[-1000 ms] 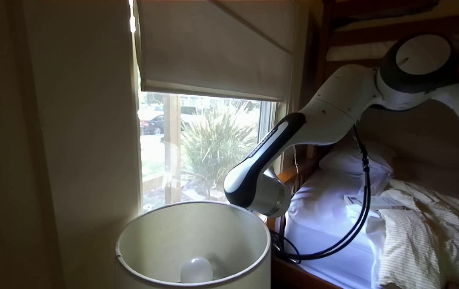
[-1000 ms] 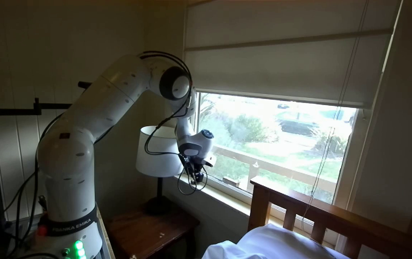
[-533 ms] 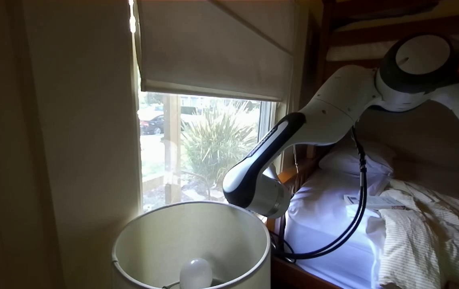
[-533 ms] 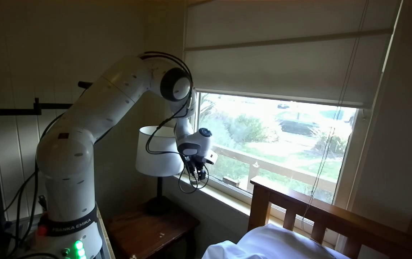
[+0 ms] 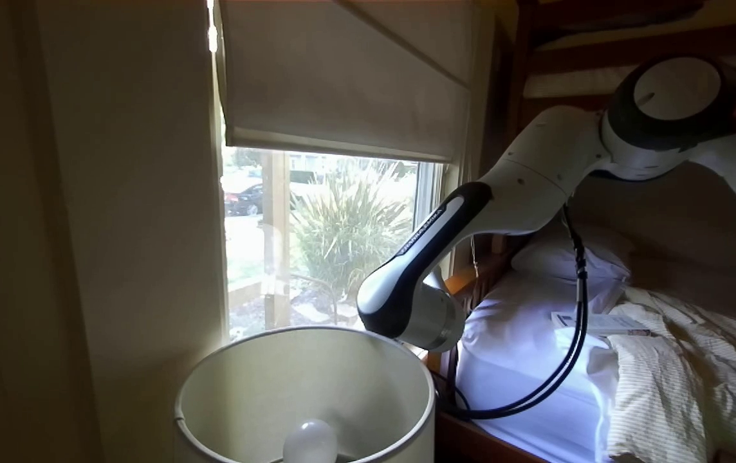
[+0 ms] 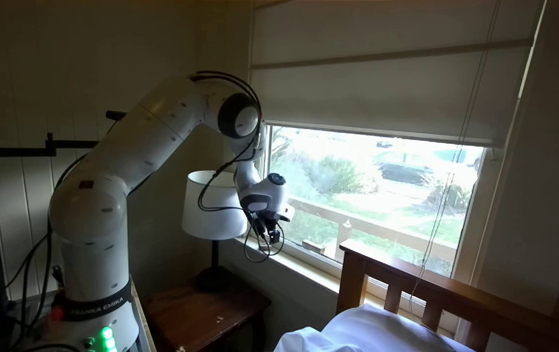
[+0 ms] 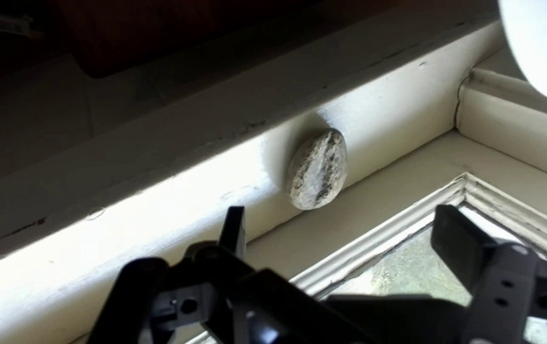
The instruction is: Place the white object from the windowsill on the headboard.
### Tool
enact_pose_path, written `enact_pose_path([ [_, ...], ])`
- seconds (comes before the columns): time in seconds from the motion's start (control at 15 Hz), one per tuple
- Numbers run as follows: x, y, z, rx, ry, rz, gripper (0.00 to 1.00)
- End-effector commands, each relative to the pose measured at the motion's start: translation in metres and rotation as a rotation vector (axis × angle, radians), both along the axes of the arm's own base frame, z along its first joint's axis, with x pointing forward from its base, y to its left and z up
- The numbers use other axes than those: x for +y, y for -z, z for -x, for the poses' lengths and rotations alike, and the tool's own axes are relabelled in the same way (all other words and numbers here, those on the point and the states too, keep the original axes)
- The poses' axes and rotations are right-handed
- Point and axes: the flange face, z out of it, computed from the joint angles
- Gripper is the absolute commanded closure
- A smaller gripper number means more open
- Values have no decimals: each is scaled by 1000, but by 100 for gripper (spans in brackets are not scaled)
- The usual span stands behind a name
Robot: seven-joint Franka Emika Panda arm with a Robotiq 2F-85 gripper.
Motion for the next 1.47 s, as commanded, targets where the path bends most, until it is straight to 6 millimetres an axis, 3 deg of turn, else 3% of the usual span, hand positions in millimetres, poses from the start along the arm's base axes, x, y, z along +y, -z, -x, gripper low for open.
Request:
enact_pose_path([
  [0.0, 16, 21, 3, -23, -61, 56, 0],
  [0.07, 16, 22, 2, -20, -68, 71, 0],
  [0.13, 5, 5, 0, -12, -55, 39, 0],
  [0.47, 10, 16, 2, -21, -68, 61, 0],
  [0.93, -6, -5, -21, -91, 29, 12, 0],
  [1.4, -3, 16, -36, -113, -116, 1, 0],
])
